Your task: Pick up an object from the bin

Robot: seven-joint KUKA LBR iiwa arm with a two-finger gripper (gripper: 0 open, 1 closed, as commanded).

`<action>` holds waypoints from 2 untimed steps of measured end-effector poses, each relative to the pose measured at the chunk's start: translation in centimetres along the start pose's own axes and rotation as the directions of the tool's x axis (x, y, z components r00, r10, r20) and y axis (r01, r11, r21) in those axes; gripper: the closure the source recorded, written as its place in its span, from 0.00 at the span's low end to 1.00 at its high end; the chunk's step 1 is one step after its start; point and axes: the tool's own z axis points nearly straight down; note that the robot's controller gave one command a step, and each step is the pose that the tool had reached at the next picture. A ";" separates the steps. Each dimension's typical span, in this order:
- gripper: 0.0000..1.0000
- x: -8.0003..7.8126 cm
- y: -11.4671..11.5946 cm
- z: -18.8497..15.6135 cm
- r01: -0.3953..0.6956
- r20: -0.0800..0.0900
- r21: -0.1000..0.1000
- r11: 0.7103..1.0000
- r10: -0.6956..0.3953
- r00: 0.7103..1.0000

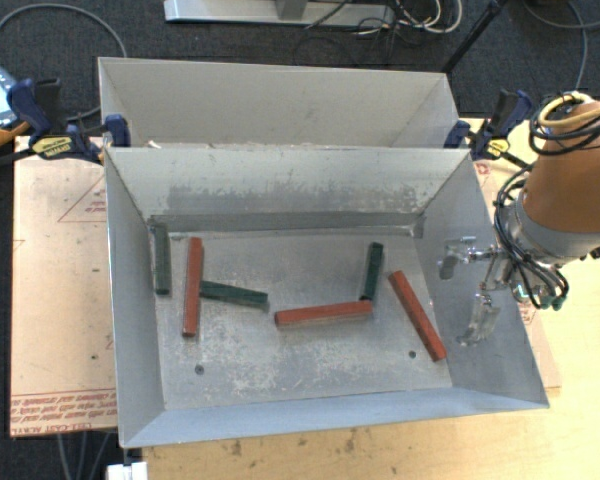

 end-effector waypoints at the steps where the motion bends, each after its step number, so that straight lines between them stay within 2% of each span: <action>1: 0.00 1.7 1.7 13.5 0.362 0.009 0.003 0.932 -0.362 0.932; 2: 0.00 -0.1 9.5 5.2 0.327 0.019 0.003 0.945 -0.327 0.945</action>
Offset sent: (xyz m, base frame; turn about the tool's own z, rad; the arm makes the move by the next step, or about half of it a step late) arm -0.0188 0.0162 -0.1331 -0.3712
